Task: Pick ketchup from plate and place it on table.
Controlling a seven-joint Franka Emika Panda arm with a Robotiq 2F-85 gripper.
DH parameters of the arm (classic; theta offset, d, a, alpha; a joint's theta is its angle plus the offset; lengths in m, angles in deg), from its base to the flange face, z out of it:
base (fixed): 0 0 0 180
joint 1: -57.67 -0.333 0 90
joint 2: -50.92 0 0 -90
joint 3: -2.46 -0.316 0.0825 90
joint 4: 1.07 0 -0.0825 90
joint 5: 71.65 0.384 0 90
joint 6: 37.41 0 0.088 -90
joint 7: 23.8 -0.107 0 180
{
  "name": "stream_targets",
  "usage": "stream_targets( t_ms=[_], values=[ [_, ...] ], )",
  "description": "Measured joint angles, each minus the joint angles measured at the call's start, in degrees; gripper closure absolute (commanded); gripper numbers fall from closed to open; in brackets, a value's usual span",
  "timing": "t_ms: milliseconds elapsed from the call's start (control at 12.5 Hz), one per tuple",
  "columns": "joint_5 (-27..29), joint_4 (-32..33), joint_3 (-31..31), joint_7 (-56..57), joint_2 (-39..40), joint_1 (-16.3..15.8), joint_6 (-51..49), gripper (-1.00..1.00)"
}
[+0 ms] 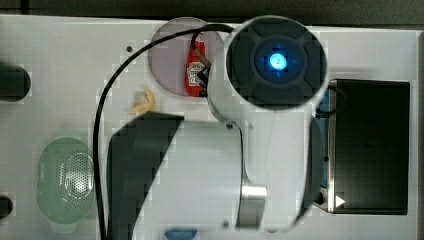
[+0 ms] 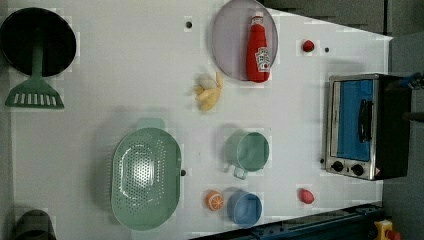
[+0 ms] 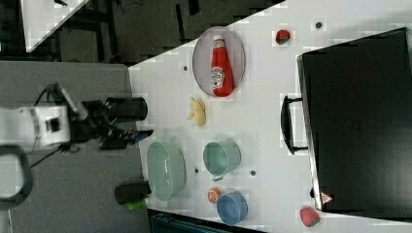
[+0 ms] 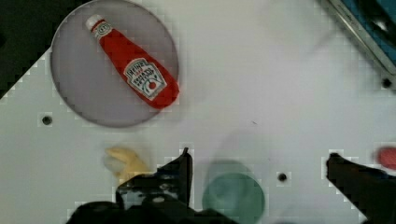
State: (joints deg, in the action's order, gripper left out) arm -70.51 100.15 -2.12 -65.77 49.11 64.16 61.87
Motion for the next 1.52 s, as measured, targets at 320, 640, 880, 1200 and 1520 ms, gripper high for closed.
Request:
stream_targets(
  t_ms=[320,640,880,1200,1520],
  values=[
    [-0.3,-0.11,-2.0,4.55,12.59,-0.48,6.55,-1.0],
    [-0.24,1.45,-3.69,13.29,23.9,-1.12,13.98,-1.0],
    [-1.27,1.18,-4.24,22.56,29.25,-1.37,22.05,-1.0],
    [-5.87,-3.47,-3.51,30.87,36.41,-2.2,29.66,-1.0],
    [-6.32,-8.62,-3.51,32.52,43.29,-2.62,30.59,-1.0]
  ],
)
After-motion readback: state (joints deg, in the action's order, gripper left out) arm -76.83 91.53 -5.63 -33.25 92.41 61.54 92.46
